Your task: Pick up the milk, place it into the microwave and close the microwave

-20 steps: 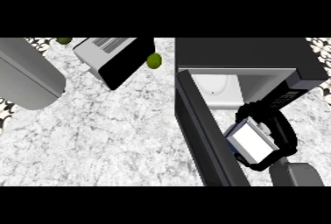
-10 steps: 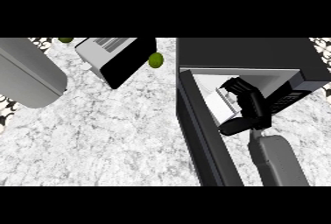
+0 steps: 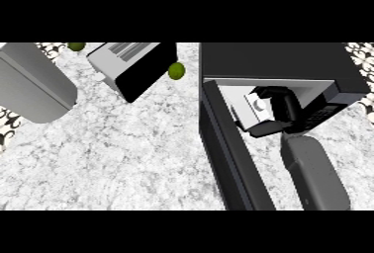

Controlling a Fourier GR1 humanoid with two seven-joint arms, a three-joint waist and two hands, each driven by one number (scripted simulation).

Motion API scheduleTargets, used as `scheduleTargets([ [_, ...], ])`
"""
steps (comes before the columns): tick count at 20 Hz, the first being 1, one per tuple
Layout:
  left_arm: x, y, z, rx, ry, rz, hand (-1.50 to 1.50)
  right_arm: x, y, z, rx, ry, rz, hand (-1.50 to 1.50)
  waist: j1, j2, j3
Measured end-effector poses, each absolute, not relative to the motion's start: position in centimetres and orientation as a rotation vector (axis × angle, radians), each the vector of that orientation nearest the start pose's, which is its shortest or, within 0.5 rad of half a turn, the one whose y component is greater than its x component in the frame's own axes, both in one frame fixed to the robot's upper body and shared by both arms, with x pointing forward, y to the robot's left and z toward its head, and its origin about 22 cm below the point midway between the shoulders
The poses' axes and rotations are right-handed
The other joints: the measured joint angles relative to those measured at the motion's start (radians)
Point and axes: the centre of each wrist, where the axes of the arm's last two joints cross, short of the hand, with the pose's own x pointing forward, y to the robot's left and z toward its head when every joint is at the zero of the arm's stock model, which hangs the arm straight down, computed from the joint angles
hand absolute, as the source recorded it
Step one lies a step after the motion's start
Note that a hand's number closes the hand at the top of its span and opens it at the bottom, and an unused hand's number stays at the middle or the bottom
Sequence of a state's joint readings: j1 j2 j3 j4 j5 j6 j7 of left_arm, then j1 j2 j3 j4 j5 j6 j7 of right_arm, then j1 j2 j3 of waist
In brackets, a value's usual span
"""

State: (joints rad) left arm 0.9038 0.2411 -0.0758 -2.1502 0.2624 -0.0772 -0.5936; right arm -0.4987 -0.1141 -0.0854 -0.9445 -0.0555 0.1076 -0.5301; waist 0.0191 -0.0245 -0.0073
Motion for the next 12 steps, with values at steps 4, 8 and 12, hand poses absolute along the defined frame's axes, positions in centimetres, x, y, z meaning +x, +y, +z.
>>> scheduleTargets([
  [4,3.2,29.2,3.9,0.078,-1.887,0.081,-1.50,36.0,-23.0,-1.3,0.106,-1.996,0.185,1.50,0.005,-0.004,-0.001],
  [8,3.5,29.5,3.6,0.064,-1.887,0.080,-1.50,36.4,-23.2,-1.7,0.060,-2.075,0.207,1.50,0.010,-0.002,0.001],
  [12,4.1,29.9,3.2,0.058,-1.887,0.074,-1.50,36.8,-23.1,-2.1,0.006,-2.144,0.213,1.50,0.010,-0.001,0.004],
])
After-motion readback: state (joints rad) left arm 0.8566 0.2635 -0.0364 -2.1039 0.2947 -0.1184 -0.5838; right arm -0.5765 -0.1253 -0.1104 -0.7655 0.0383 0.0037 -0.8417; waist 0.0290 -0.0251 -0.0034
